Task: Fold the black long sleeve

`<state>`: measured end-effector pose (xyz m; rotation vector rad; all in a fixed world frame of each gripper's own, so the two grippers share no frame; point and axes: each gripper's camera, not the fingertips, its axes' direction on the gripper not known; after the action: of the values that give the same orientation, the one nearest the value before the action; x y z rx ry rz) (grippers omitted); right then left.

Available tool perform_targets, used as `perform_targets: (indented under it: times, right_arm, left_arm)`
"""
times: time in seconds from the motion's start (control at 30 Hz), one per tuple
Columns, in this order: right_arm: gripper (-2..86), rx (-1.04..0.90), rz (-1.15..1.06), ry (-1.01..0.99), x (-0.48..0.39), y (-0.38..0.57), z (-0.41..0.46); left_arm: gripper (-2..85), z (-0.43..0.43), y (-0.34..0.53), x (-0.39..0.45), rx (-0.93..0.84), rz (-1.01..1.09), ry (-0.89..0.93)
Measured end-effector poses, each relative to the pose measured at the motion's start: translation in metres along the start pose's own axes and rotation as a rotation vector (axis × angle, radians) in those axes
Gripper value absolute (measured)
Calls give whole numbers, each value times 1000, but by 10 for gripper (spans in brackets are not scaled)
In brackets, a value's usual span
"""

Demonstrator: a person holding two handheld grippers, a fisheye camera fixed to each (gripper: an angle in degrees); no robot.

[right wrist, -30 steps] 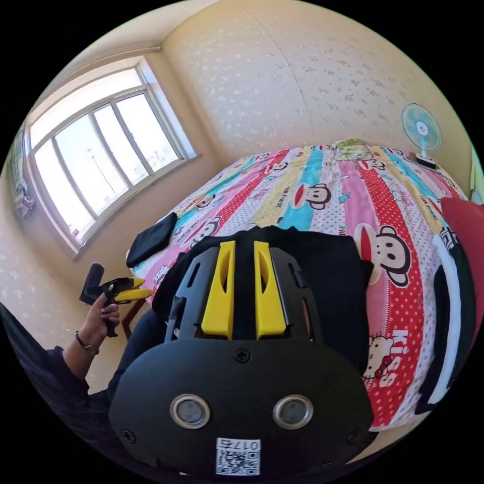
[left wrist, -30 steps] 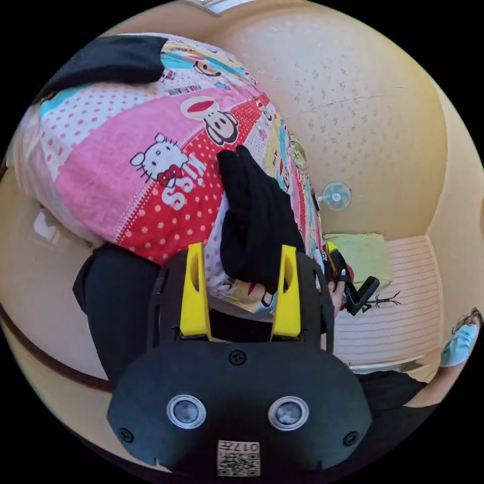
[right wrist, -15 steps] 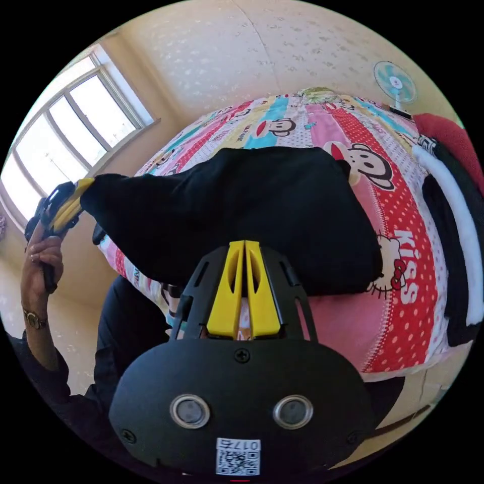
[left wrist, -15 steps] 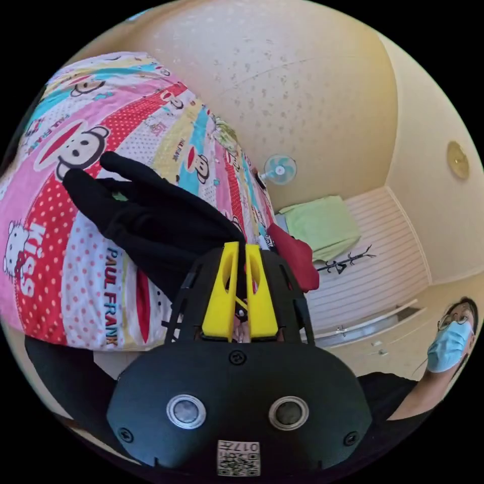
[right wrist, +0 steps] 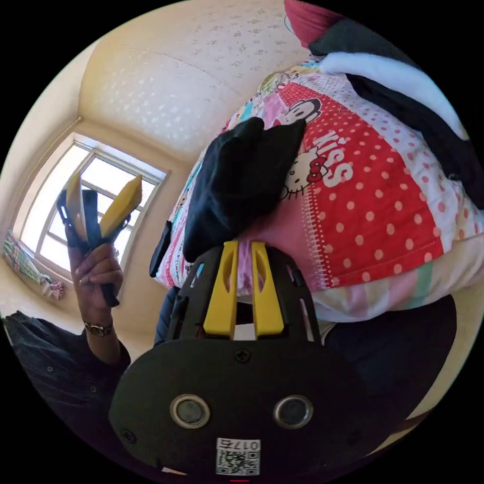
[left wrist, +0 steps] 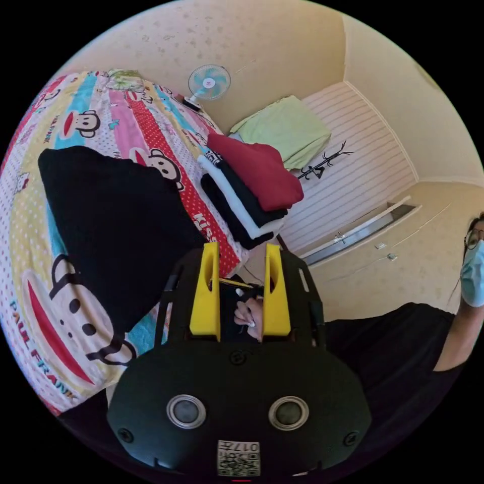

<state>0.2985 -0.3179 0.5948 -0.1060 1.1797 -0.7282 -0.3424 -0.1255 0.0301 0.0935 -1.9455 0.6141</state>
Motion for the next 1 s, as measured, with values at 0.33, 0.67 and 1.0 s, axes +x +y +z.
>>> perform_targets:
  times: [0.33,0.67,1.0]
  right_arm:
    - [175,65,277,-503,26,-22,-69]
    - [202,100,411,-742,8,-42,-76]
    - [174,113,-190,-1099,-119,-145,-166]
  left_arm:
    - [135,-10,91,-150,90,-637,28]
    - [65,-23,113,-14,8,-318,55]
    - [76,-83,148,113,237,46,161]
